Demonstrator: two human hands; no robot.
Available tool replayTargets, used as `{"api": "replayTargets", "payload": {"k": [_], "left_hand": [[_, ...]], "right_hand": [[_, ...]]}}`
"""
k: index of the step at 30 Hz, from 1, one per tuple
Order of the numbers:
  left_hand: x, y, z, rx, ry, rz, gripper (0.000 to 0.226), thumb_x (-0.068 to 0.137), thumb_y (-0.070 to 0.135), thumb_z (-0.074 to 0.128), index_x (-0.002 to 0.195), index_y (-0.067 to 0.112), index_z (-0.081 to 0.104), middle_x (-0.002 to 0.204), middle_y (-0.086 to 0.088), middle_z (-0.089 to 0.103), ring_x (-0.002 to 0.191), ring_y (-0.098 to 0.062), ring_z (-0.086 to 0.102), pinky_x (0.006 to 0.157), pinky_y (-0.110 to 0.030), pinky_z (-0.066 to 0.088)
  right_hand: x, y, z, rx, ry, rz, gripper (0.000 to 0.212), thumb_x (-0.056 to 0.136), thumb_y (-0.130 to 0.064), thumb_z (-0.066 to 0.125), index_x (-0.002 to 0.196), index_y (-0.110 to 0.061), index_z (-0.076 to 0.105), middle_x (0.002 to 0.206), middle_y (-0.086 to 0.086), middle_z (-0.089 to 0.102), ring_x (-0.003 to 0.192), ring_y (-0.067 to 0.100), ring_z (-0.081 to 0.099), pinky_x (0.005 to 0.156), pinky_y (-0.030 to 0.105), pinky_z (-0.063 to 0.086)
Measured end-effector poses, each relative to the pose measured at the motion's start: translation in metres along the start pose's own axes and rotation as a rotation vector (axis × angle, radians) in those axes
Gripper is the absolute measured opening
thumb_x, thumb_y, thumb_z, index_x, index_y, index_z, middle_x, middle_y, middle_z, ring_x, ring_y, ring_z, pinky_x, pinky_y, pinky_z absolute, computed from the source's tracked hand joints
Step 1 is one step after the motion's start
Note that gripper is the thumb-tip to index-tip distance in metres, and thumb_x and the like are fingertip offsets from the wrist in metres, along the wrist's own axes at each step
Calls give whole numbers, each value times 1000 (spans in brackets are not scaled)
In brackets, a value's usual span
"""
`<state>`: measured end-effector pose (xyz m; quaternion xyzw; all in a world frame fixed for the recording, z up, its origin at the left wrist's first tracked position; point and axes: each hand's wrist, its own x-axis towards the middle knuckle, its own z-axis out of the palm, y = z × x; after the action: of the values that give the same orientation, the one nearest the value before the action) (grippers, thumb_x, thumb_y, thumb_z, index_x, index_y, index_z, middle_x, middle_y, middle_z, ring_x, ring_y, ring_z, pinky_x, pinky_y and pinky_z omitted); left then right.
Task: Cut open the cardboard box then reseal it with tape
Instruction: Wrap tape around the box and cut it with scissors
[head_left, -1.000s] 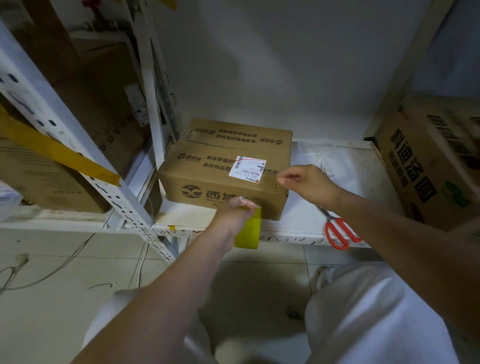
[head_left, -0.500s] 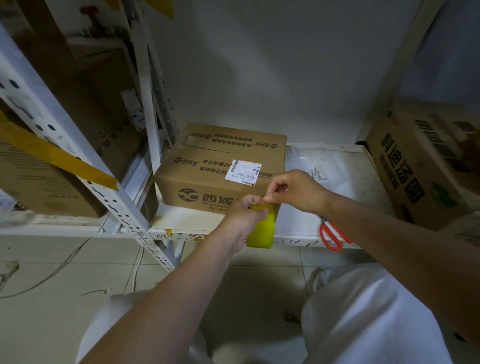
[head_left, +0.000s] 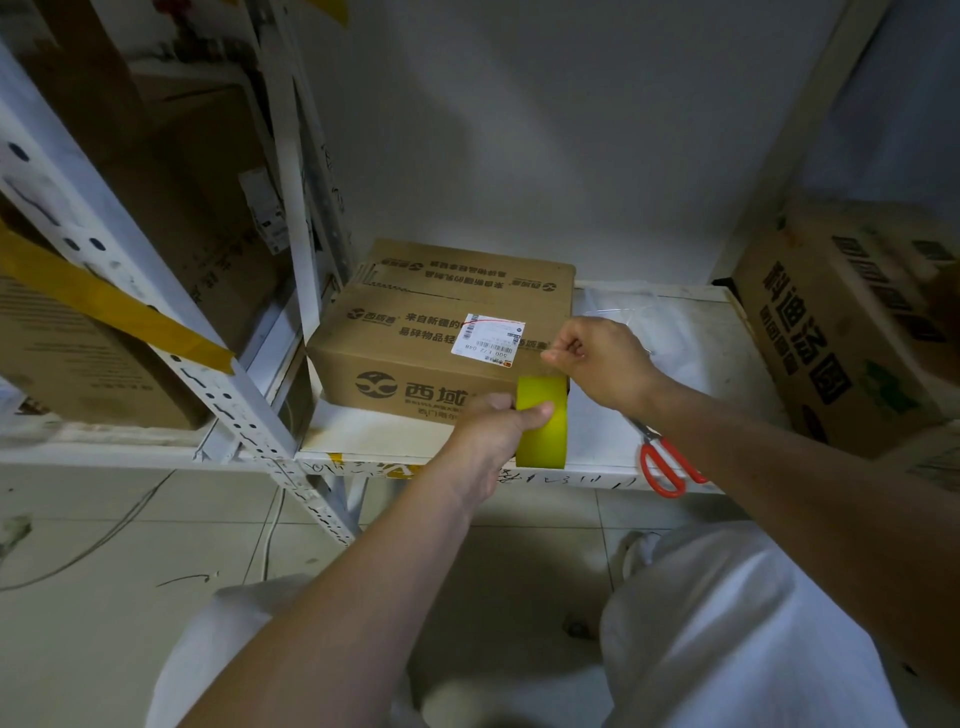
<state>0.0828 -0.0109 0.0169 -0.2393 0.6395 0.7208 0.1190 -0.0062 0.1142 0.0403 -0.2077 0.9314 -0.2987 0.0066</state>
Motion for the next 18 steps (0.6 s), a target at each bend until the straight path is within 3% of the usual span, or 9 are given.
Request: {"api": "replayTargets", "payload": {"k": [5,9,16,18], "left_hand": [[9,3,3,90,62,-79,14,85,15,73,94,12,63,105,-10,68,94,-26,65,86,-35,53],[17,3,2,88,149,-185,48,89,31,67,128,9,51,128,-8,59,119,-31,55,104,-46,44],[27,5,13,161,192,-109,39,90,28,66,120,4,60,122,-8,65,116,-29,59,101,-37,45],[30,2,14,227,214,-106,41,84,30,73,115,5,62,117,-11,68,109,-30,63,99,-42,48]], "right_hand": [[-3,-2,2,-74,0,-93,12,91,-23,62,82,-16,60,80,-8,53,85,13,51,68,24,33],[7,-11,-7,0,1,-90,13,93,-23,60,81,-19,57,77,-13,49,72,4,46,58,18,34],[33,8,-7,-40,-197,90,21,93,-21,61,93,-2,67,92,0,59,85,13,52,73,25,38],[35,10,-3,-41,-221,96,19,92,-19,62,90,-2,69,95,4,64,87,15,55,75,26,41]]}}
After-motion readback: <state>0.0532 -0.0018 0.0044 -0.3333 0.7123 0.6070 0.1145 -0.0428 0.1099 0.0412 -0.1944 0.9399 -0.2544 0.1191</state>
